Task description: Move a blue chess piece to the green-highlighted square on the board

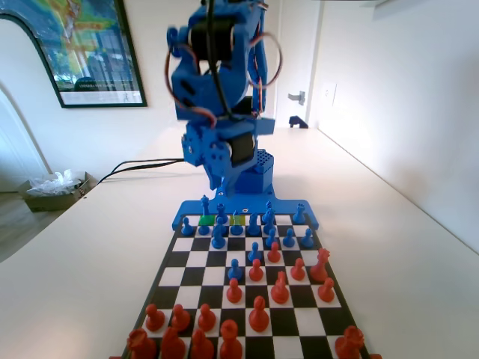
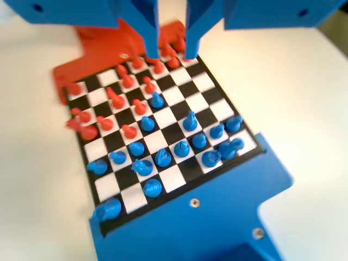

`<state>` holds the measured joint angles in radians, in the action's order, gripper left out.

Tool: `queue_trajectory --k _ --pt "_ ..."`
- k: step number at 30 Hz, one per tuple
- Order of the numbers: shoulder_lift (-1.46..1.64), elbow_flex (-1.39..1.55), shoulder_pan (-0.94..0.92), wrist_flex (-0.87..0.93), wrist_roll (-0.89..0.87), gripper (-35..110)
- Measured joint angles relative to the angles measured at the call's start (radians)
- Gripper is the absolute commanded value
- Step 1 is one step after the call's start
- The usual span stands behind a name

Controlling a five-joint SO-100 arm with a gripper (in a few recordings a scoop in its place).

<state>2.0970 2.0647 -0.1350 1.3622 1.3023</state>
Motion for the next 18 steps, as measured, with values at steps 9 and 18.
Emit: queue_trajectory --k 9,18 --pt "0.215 -0.117 0.046 0.166 0.242 1" --pt "0.459 -0.173 0.097 0.29 0.38 1"
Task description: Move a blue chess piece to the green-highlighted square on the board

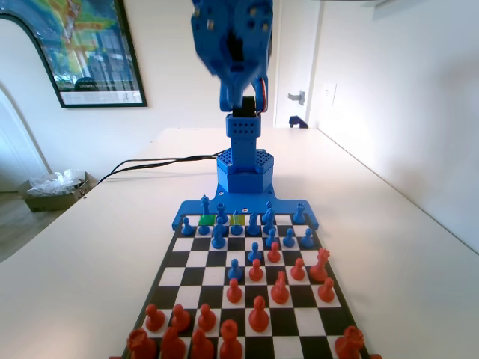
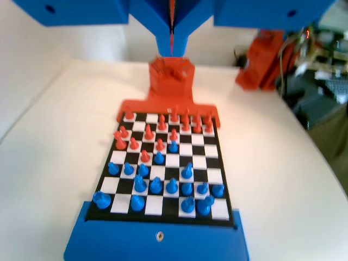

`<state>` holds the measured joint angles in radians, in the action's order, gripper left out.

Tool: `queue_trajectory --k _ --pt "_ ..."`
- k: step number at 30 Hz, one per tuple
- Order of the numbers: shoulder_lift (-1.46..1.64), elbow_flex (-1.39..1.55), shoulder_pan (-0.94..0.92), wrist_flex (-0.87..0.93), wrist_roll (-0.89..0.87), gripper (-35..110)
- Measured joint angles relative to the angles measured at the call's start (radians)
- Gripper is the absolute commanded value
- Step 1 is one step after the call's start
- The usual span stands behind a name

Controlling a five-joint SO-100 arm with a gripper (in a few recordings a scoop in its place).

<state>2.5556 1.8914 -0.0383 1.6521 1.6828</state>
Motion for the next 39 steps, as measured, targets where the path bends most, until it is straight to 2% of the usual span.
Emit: queue_trajectory --k 14,26,39 --pt "0.374 0.227 0.138 -0.003 0.074 1" --pt "0.41 0.282 0.121 -0.048 0.074 1" --pt "0.476 0.282 0.023 -0.061 0.064 3"
